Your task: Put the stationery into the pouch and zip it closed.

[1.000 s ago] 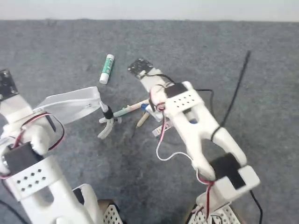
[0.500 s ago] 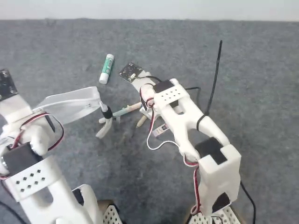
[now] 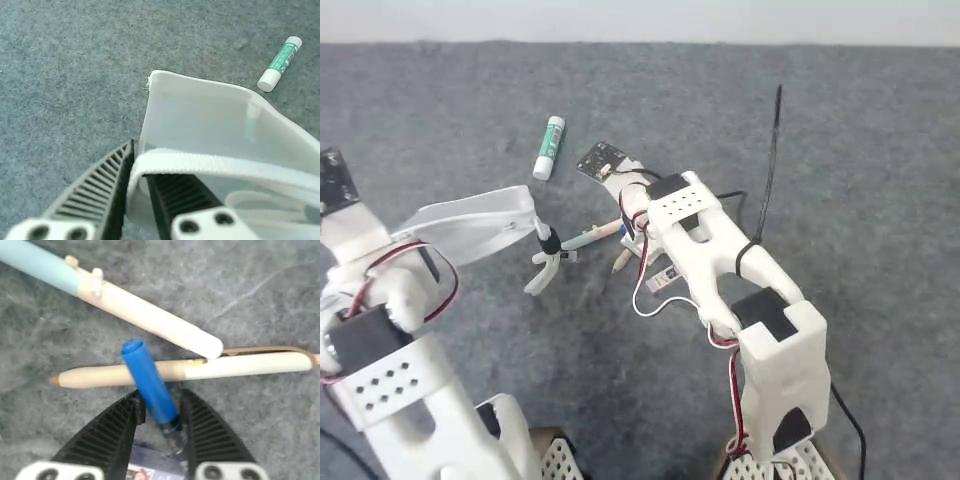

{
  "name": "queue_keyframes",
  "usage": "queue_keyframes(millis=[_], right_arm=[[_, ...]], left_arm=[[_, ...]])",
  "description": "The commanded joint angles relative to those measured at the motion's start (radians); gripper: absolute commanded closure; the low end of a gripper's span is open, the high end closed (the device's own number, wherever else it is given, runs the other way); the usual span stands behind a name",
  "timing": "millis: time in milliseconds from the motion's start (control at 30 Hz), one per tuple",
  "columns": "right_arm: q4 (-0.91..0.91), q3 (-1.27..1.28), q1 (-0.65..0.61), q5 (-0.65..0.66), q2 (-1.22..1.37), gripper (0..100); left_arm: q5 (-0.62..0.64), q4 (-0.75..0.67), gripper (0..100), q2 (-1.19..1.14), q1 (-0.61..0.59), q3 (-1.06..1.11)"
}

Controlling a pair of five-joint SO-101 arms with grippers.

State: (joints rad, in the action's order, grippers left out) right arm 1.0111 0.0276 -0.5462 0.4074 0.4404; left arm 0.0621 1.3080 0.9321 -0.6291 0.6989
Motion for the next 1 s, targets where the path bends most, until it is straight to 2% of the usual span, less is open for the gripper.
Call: queue_keyframes(millis=[0,433,567,700,867,967], right_arm=[[-0.001,-0.051,-0.004,0.012,-0.028,98.9],[0.042,-0.046,-0.002,-0.003,-0.067,99.1],[0.081,-0.044,0.008,-0.095,-0.145,99.1],[0.074,-0.034,0.031,-0.115,-0.157,98.8],[0.085,-0.031,0.033,-0.118,-0.119,89.4],[0.084,-0.032,0.033,-0.118,-0.113,88.6]], left_arm=[[-0.002,-0.031,99,-0.002,-0.002,-0.008],[-0.002,-0.031,99,-0.002,-0.002,-0.001],[-0.002,-0.031,99,-0.002,-0.003,0.002],[-0.002,-0.031,99,-0.002,-0.003,0.002],[-0.002,-0.031,99,-0.002,-0.003,0.002],[-0.002,-0.031,99,-0.002,-0.003,0.002]])
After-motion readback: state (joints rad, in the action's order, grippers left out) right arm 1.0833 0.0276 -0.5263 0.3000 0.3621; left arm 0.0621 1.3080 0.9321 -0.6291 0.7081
